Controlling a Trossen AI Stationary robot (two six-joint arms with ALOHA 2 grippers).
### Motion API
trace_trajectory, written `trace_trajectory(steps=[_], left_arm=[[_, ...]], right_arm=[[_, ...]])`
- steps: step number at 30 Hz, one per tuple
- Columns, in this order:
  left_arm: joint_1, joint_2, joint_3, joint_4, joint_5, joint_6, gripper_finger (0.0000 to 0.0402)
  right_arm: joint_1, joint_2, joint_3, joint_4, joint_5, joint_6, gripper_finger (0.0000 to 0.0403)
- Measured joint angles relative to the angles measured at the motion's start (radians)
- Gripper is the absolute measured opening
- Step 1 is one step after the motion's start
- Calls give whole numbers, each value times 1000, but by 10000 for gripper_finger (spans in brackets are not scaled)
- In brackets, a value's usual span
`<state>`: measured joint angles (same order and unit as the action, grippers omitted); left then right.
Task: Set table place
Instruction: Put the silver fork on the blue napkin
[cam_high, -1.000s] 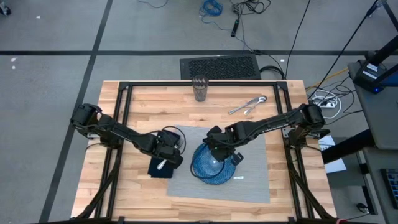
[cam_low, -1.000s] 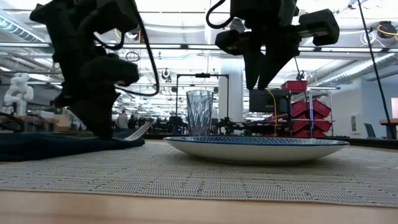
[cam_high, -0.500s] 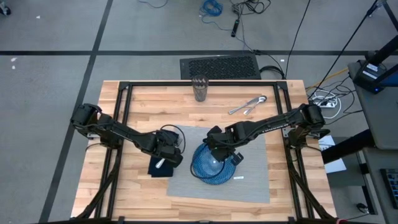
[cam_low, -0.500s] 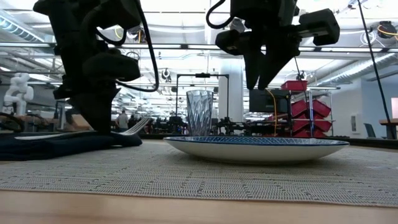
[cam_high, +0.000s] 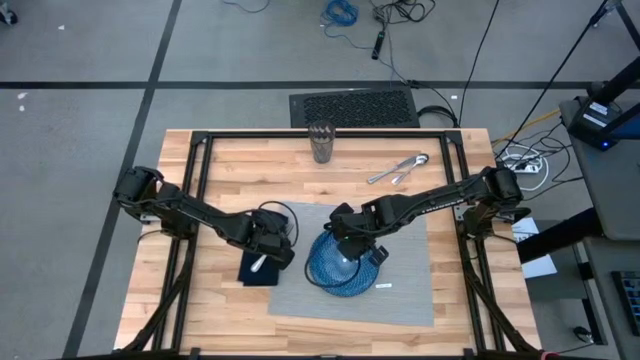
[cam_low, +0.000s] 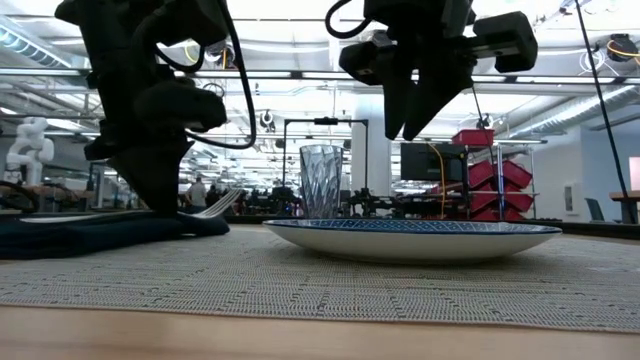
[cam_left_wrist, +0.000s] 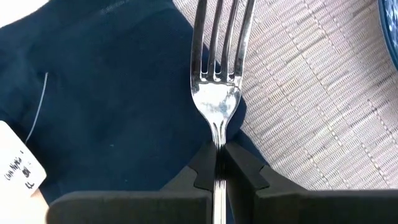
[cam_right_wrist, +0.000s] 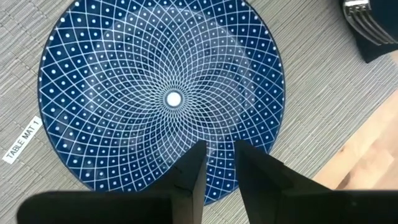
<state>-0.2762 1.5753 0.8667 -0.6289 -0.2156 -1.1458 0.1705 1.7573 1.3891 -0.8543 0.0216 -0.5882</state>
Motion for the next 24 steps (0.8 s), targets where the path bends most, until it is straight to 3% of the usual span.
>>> trace_trajectory(steps=[24], left_arm=[[-3, -1, 0, 0, 21, 1, 24]], right_arm=[[0, 0, 0, 8, 0, -1, 68]])
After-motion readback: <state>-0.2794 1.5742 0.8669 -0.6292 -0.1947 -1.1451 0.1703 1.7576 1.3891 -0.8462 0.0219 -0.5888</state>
